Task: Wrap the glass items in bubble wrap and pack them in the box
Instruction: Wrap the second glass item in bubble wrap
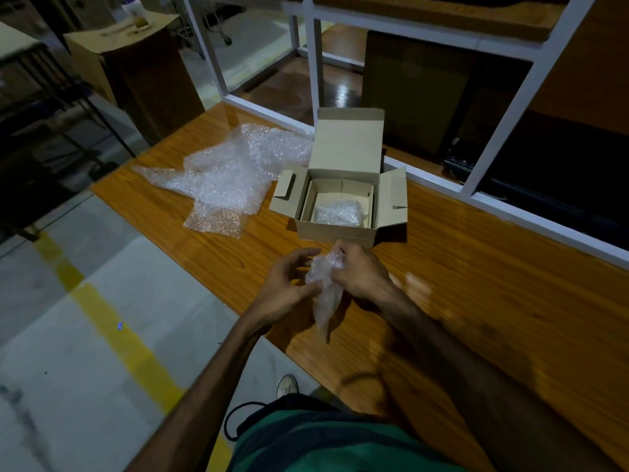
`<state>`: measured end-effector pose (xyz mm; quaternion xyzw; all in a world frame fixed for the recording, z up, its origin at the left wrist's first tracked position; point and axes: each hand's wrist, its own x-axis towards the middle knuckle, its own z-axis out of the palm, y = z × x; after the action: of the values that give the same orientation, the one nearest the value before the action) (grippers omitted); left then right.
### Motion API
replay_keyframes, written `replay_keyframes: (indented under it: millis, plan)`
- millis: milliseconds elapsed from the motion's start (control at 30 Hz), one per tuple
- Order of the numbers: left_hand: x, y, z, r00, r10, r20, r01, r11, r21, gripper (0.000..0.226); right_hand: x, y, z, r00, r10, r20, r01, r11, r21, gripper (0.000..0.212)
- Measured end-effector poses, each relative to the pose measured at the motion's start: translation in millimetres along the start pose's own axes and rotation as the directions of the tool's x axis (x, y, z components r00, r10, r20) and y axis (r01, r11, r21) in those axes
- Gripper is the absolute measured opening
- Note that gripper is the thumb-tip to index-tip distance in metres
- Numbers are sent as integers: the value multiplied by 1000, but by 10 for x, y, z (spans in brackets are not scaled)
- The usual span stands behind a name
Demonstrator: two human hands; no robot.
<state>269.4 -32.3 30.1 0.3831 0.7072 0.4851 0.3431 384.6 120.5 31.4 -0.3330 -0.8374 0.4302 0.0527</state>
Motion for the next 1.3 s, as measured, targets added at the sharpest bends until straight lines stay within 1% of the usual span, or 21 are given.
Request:
replay_keyframes:
  millis: [100, 200, 233, 300, 367, 467, 500, 533, 567, 633, 667, 733, 767, 867, 900, 967, 1033, 1100, 1167, 1233, 1300]
  plan:
    - [52, 13, 72, 998, 26, -52, -28, 999, -36, 28, -28, -7, -6, 1000, -22, -12, 22, 1000, 5, 15]
    - [112, 5, 104, 994, -23, -108, 12, 995, -98, 13, -63, 15, 10, 998, -48, -33, 50, 998, 40, 15]
    - [133, -9, 109, 992, -50, -115, 36, 993, -114, 12, -74, 37, 7, 999, -51, -19, 52, 996, 70, 18]
    - [169, -38, 107, 986, -108, -129, 91, 987, -131, 15, -94, 99, -2, 998, -37, 41, 28, 979, 201, 29]
    - [203, -62, 94, 980, -138, -143, 119, 984, -131, 19, -144, 89, -32, 995, -10, 101, -28, 933, 358, 29]
    - [238, -50, 112, 979, -142, -146, 127, 987, -103, 19, -191, 84, -12, 998, -6, 69, -26, 892, 451, 47]
    - [246, -35, 127, 979, -142, -144, 130, 987, -95, 19, -194, 86, 7, 999, 0, 45, -20, 891, 453, 43]
    - [255, -15, 140, 979, -148, -139, 136, 986, -92, 19, -194, 80, 19, 1000, 7, 22, -16, 895, 445, 34]
    - [260, -8, 144, 979, -161, -127, 149, 984, -103, 20, -177, 94, 29, 1000, 18, -3, -15, 904, 428, 26]
    - [240, -3, 109, 979, -187, -84, 172, 973, -156, 25, -151, 97, 28, 999, 23, -35, -9, 929, 370, 17]
    - [211, -12, 72, 981, -186, -54, 173, 967, -187, 32, -135, 97, 25, 999, 16, -44, 0, 941, 339, 17]
    - [126, -44, -14, 988, -152, 21, 154, 965, -213, 59, -107, 100, 29, 999, 5, -49, 10, 952, 305, 25]
    - [72, -61, -41, 990, -124, 71, 135, 972, -191, 75, -97, 107, 41, 999, -1, -43, 15, 951, 308, 26]
    - [-54, -85, -24, 974, -85, 211, 90, 996, -13, 116, -81, 125, 76, 997, -59, -59, 72, 962, 263, 26]
    - [-73, -83, 6, 969, -80, 235, 74, 997, 32, 124, -74, 138, 90, 994, -73, -76, 89, 969, 229, 29]
    - [-73, -77, 77, 966, -56, 254, 36, 996, 84, 133, -91, 132, 104, 990, -90, -108, 108, 980, 168, 36]
    - [-56, -60, 135, 967, -39, 252, 13, 995, 102, 137, -110, 141, 105, 989, -106, -102, 120, 983, 141, 34]
    - [-52, -79, 176, 976, -40, 212, 19, 995, 101, 134, -129, 142, 74, 992, -109, -58, 115, 987, 116, 28]
    - [-70, -102, 200, 991, -34, 126, 23, 996, 86, 118, -150, 122, 0, 993, -114, 24, 111, 990, 83, 27]
    - [-86, -106, 212, 998, -49, 39, 47, 997, 61, 99, -173, 93, -92, 987, -116, 112, 104, 989, 103, 20]
    - [-96, -116, 209, 995, -95, -24, 97, 991, 89, 92, -192, 85, -143, 982, -111, 151, 93, 988, 121, 15]
